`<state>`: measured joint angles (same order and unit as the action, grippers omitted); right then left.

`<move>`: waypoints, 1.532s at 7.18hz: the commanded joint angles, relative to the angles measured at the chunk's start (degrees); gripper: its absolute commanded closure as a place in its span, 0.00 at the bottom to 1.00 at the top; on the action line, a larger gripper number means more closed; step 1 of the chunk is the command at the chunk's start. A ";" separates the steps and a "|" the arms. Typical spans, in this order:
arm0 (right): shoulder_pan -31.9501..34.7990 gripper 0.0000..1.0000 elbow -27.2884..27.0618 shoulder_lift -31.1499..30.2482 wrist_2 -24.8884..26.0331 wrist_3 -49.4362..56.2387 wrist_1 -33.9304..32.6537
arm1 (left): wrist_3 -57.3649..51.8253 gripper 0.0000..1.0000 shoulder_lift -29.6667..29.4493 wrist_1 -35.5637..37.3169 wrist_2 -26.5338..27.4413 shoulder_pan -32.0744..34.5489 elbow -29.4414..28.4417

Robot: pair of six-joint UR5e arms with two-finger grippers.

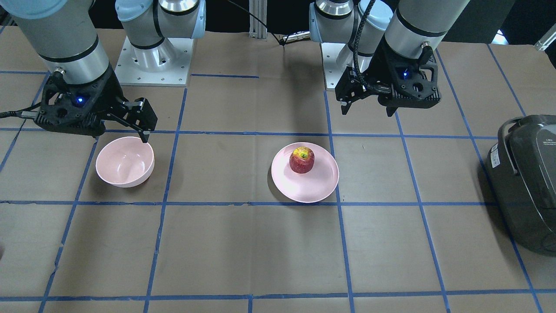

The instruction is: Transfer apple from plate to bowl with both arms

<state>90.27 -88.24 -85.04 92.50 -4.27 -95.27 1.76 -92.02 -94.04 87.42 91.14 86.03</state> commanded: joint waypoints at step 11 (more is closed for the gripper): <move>-12.11 0.00 -13.06 1.18 0.93 10.24 -2.18 | 0.00 0.00 0.00 0.00 -0.05 0.09 0.10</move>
<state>81.96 -96.86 -84.48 93.36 4.57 -96.00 1.76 -92.02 -94.04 87.36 91.22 86.13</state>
